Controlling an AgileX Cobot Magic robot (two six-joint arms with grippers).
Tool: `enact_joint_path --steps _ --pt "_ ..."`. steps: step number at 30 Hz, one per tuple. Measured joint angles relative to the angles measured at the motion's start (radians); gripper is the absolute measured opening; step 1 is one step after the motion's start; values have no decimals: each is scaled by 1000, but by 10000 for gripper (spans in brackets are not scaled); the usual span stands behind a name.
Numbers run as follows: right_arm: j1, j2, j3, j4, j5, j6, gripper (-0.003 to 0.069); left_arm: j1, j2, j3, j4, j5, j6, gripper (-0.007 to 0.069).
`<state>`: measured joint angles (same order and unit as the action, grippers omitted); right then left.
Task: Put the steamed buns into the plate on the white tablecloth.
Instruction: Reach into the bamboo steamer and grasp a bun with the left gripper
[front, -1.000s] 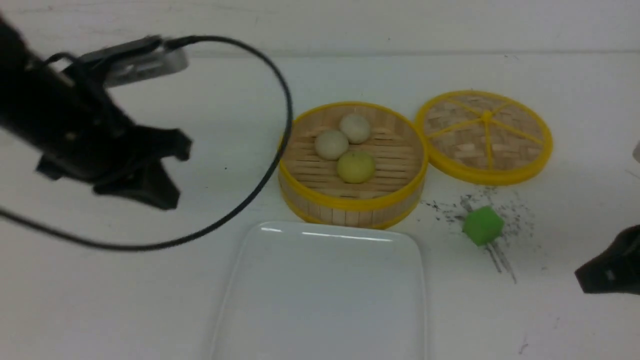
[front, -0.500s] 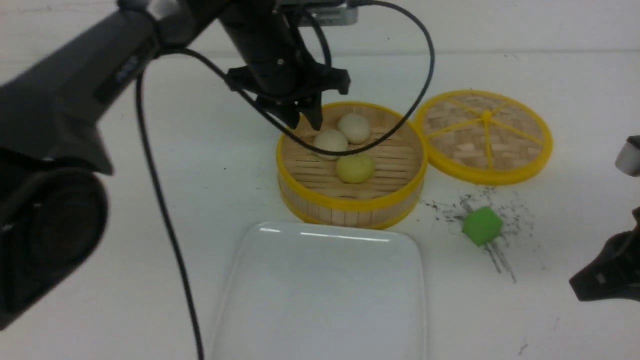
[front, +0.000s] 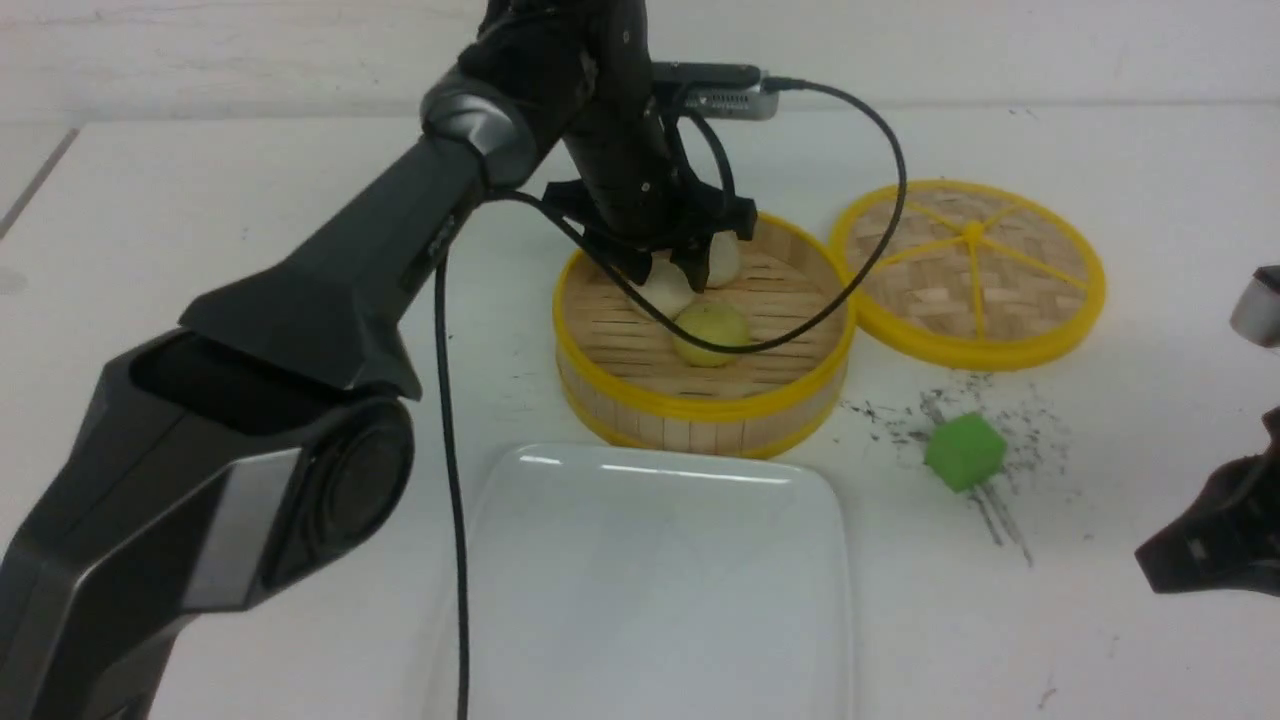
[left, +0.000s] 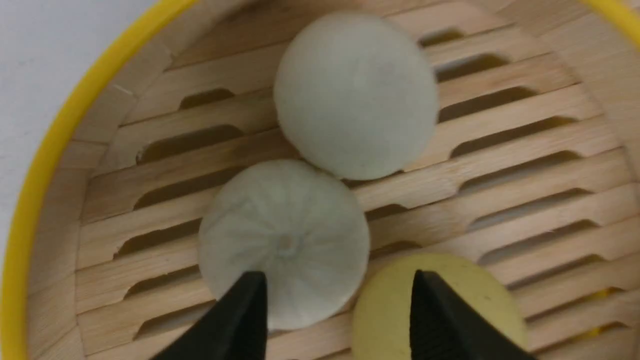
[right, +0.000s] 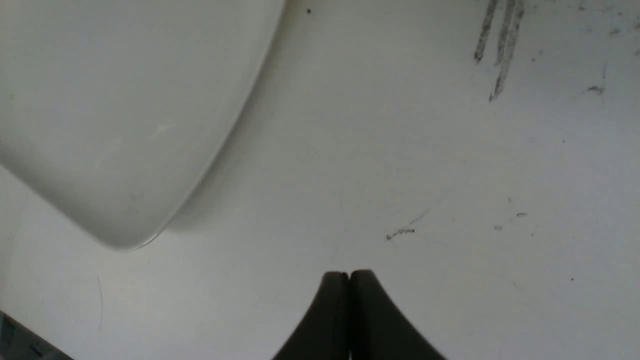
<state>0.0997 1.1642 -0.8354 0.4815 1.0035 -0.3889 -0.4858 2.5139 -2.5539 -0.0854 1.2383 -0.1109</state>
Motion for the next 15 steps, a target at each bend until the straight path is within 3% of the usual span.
enact_joint_path --steps 3,4,5,6,9,15 --pt "0 0 0 0 0 0 16 0 3 0 14 0 -27 235" --pt "0 0 0 0 0 0 18 0 3 -1 16 0 -33 149" --pt "0 0 0 0 0 0 18 1 3 -1 16 0 -34 135" --pt "0 0 0 0 0 0 19 1 3 -2 19 0 -36 47" --pt "0 0 0 0 0 0 20 1 -3 -4 24 0 -38 4" --pt "0 0 0 0 0 0 23 1 -146 -10 28 0 -38 2"
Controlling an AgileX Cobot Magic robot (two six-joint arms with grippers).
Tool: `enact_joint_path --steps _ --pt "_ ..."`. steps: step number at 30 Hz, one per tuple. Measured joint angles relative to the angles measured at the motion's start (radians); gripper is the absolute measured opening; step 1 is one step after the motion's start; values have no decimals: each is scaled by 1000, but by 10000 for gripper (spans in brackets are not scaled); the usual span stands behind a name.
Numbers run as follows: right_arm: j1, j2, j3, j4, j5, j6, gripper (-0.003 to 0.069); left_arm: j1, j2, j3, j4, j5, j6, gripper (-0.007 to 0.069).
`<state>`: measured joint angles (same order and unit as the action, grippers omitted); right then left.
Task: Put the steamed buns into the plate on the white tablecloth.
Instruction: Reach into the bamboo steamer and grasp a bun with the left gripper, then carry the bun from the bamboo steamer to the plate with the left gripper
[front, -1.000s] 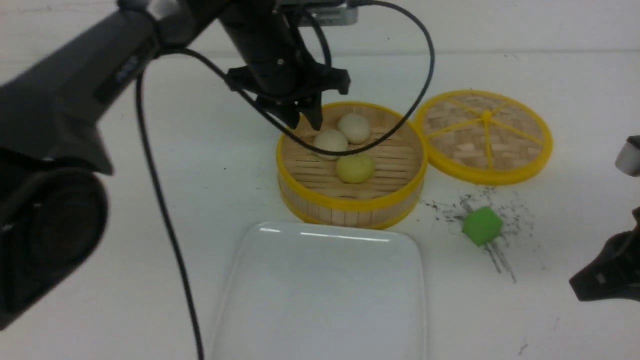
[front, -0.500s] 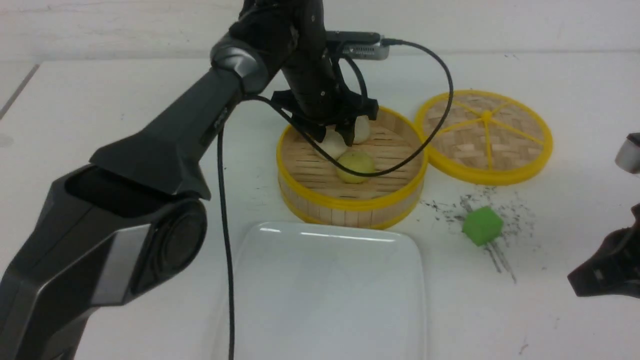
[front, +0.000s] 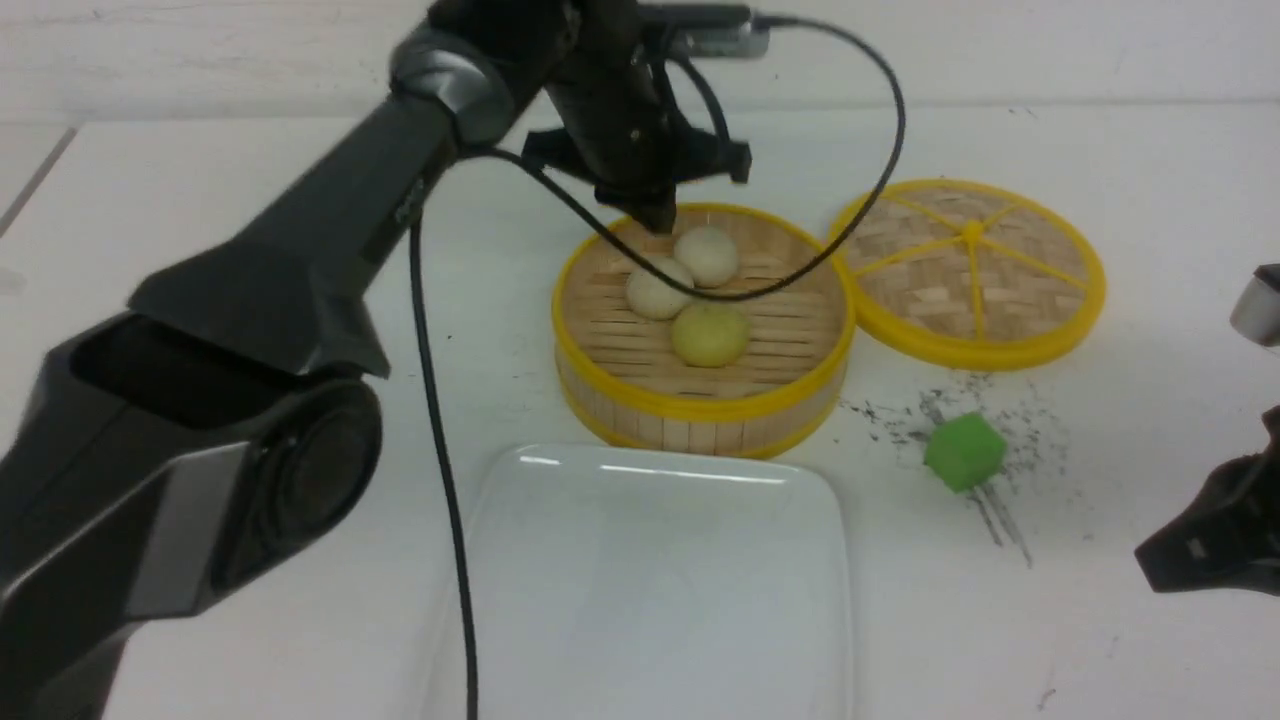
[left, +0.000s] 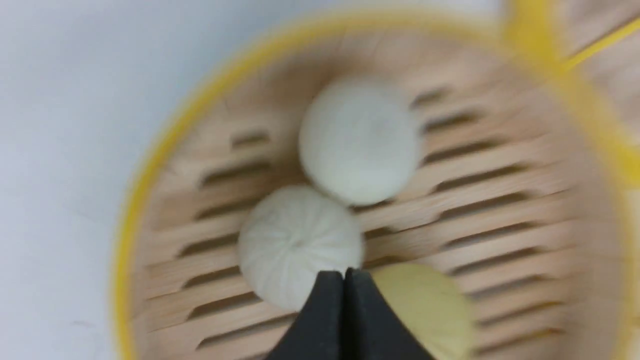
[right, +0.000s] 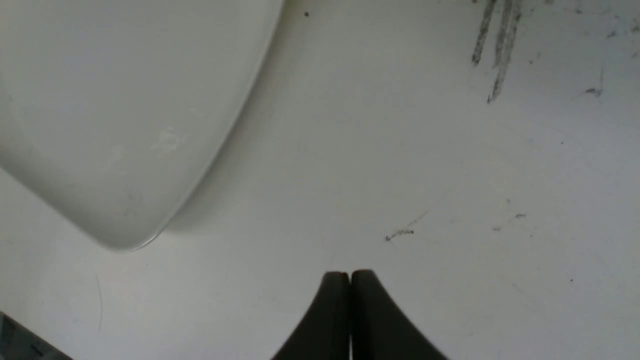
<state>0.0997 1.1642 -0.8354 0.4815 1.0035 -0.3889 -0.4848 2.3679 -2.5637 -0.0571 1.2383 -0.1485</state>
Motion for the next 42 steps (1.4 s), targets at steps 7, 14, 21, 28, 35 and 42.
enact_joint_path --steps 7,14,21,28,35,42 --pt "0 0 0 6 2 0 29 -1 -189 -15 6 0 -12 2" --pt "0 0 0 12 7 0 29 -21 -85 -13 -8 0 -39 57" --pt "0 0 0 26 7 -2 41 -29 81 -8 95 0 -141 370" --pt "0 0 0 30 1 -5 46 -29 162 -8 99 -5 -157 490" --pt "0 0 0 32 0 -6 55 -29 205 -16 98 -17 -161 140" --pt "0 1 0 35 1 -6 62 -30 88 -87 98 -1 -161 24"
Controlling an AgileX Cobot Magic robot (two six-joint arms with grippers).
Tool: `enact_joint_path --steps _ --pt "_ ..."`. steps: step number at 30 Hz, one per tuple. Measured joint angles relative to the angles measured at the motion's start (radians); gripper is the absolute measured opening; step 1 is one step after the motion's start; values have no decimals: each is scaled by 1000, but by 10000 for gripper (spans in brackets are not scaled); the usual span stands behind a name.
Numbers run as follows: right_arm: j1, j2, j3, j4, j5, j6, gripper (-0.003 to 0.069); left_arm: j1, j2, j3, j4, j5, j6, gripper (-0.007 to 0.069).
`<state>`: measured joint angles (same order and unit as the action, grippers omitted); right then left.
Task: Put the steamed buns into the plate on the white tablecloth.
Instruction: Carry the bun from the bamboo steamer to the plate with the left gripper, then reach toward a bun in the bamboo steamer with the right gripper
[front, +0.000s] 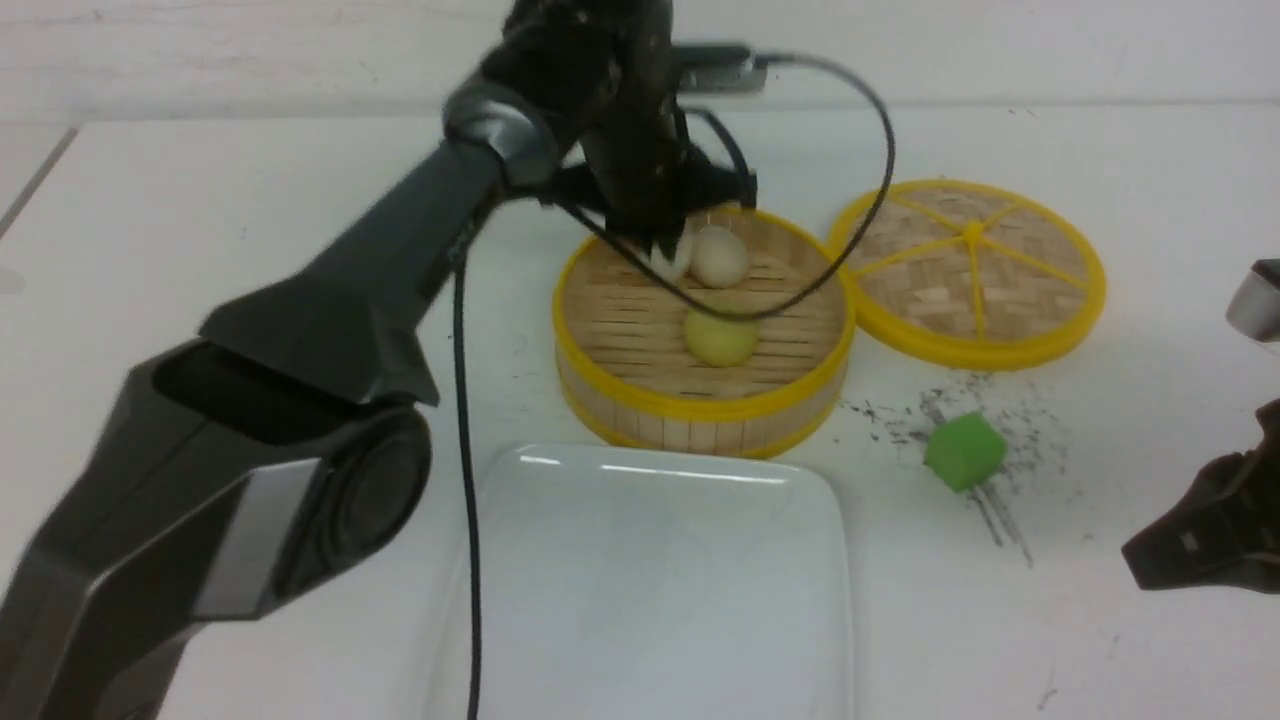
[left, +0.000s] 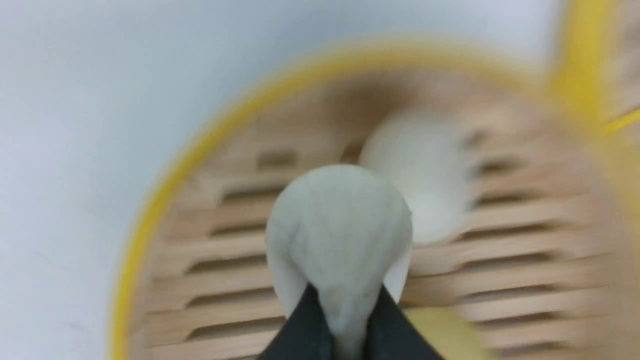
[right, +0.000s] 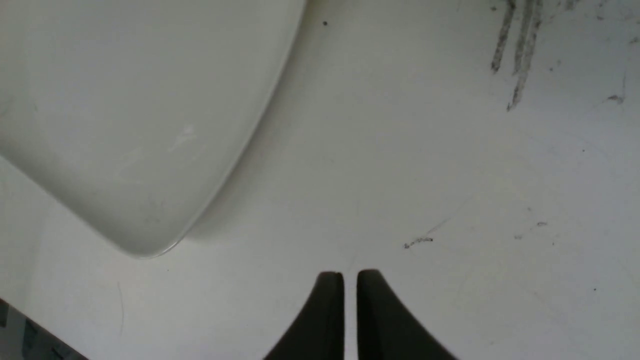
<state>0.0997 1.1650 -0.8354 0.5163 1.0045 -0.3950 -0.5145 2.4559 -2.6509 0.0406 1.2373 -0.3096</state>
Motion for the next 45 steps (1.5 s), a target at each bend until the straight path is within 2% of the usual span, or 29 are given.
enact_joint_path --steps 7,10,11,16,17,20,23,29,31,38,39,42,45 --pt "0 1 0 3 0 0 71 0 -269 63 -80 0 35 25" --pt "0 1 0 3 1 0 78 -5 -418 282 -153 0 78 26" --pt "0 1 0 3 2 0 80 -23 -502 443 -168 0 93 27" --pt "0 1 0 8 2 0 81 -115 -617 906 -132 1 92 31" --pt "0 1 0 10 3 0 83 -151 -627 1029 -109 -4 66 34" --pt "0 1 0 11 3 0 86 -195 -629 1174 -80 -50 17 35" --pt "0 1 0 11 3 0 90 -250 -607 1322 -41 -207 -99 51" --pt "0 1 0 13 6 0 93 -257 -577 1357 -14 -297 -158 147" --pt "0 1 0 14 20 0 93 -257 -571 1357 -1 -303 -161 247" --pt "0 1 0 19 44 0 93 -257 -586 1312 59 -299 -184 468" --pt "0 1 0 19 45 0 93 -257 -589 1308 59 -297 -184 468" --pt "0 1 0 39 48 0 93 -257 -655 1212 177 -211 -225 475" --pt "0 1 0 72 48 0 97 -257 -711 1138 271 -111 -231 409"
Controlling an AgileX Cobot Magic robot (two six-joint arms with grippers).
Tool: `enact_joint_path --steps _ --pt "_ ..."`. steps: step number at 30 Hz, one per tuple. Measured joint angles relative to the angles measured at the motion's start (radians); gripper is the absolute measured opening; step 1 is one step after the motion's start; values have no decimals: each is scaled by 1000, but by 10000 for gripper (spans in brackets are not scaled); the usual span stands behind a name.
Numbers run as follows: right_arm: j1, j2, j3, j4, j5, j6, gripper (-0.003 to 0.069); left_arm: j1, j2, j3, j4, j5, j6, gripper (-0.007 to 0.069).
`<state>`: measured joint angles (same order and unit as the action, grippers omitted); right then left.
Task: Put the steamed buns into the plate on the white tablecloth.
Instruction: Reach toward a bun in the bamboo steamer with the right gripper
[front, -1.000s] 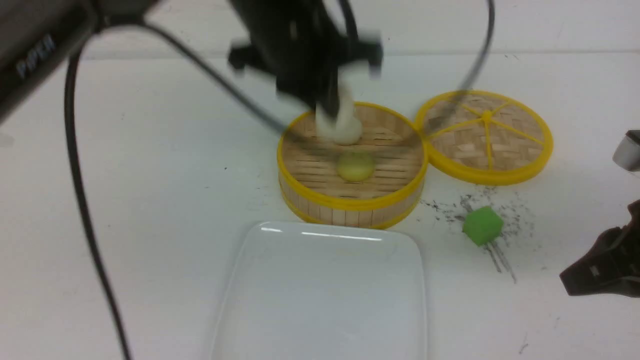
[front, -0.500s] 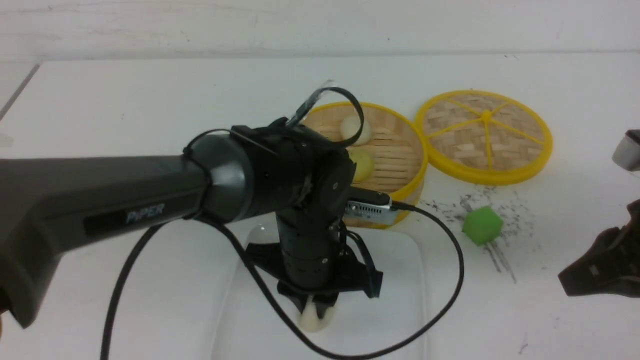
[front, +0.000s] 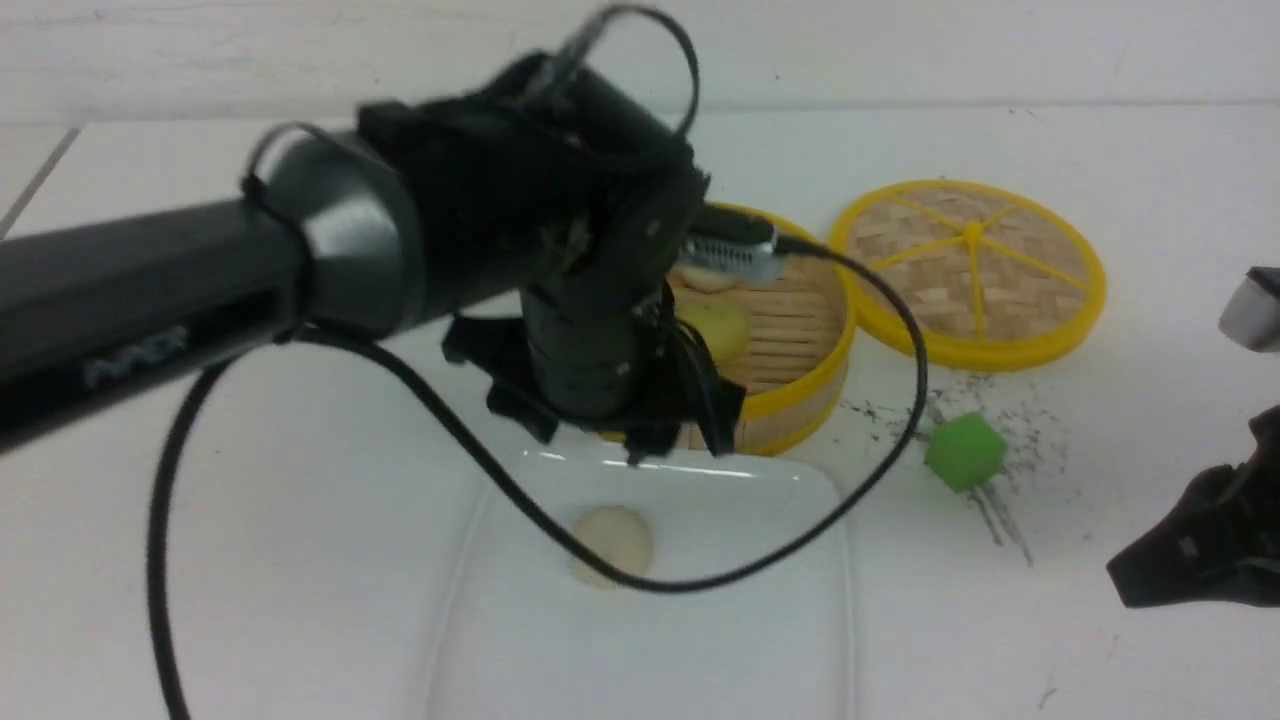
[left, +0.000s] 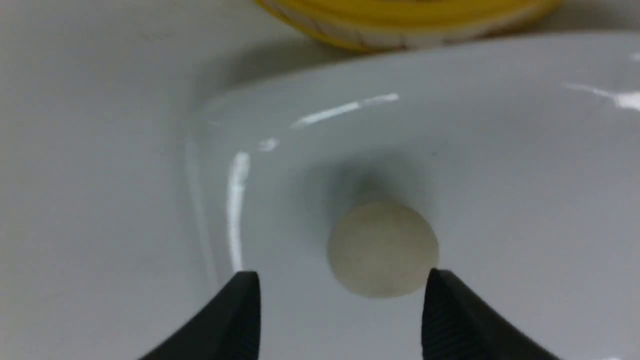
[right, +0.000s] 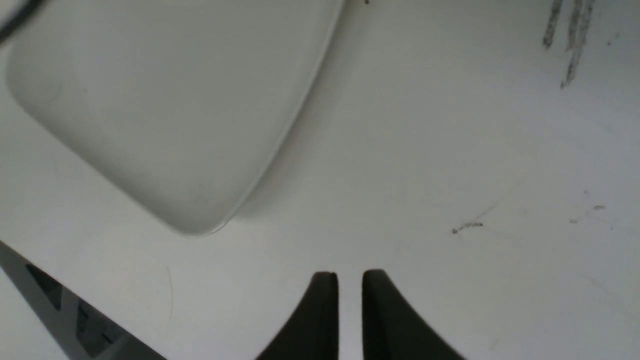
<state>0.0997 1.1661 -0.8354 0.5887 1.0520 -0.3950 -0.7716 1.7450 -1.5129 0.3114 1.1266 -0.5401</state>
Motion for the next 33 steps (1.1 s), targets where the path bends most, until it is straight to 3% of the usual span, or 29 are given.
enact_joint_path --steps 9,10,15,19,20,24,29,33 --pt "0 0 0 34 -1 -7 99 5 -72 -53 88 91 20 36" --pt "0 0 0 36 -1 -14 99 13 -81 -53 98 95 27 21" --pt "0 18 -33 54 3 -46 93 169 -156 -55 61 101 100 12" --pt "17 75 -103 48 29 -52 29 379 -201 -57 -87 111 213 12" --pt "49 125 -158 40 31 -49 -8 473 -208 -57 -171 111 281 12" --pt "140 291 -320 27 25 -18 -6 636 -209 -57 -338 111 443 12" --pt "211 499 -571 -46 13 100 43 739 -209 -57 -447 111 540 12" --pt "278 776 -919 -234 4 248 223 766 -209 -57 -480 111 564 14"
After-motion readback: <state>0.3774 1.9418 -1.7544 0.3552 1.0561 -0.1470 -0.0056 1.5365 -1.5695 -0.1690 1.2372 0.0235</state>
